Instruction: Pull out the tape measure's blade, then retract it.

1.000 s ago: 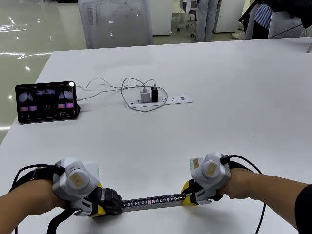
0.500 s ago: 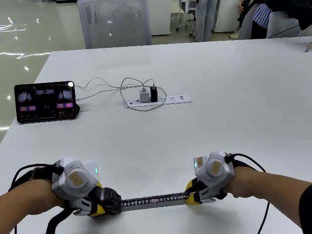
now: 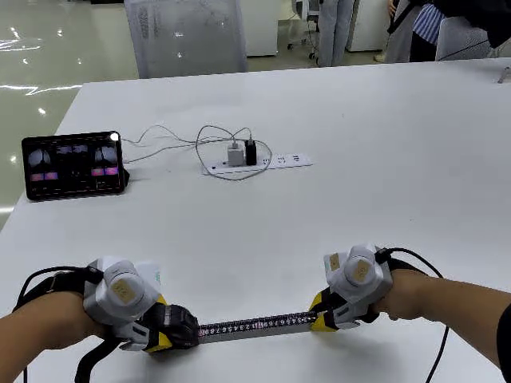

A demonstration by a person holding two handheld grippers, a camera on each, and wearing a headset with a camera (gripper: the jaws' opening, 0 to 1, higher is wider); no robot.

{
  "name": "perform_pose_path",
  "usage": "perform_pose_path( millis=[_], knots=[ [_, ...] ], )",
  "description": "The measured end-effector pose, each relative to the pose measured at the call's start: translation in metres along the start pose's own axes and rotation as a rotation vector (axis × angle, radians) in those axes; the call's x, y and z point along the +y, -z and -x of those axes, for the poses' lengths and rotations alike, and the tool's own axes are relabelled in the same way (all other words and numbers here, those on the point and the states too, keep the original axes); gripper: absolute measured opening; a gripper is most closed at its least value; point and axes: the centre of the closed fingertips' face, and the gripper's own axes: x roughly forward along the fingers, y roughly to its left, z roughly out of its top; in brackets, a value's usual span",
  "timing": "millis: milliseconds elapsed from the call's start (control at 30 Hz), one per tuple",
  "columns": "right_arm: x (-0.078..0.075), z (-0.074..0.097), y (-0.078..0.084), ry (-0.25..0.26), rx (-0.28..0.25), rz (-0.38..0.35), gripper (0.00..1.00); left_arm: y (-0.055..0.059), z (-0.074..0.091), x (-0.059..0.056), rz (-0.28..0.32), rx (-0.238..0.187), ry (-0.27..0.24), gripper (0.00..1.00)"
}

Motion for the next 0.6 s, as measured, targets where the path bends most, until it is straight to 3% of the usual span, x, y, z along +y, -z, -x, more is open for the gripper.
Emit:
perform_pose_path(
  millis=[600],
  knots=[
    [-0.001,0.009,0.017,0.014,0.009,-0.018,0.09,0.000,0.000,0.000,0.006,-0.005,-0.005,0.29]
  ],
)
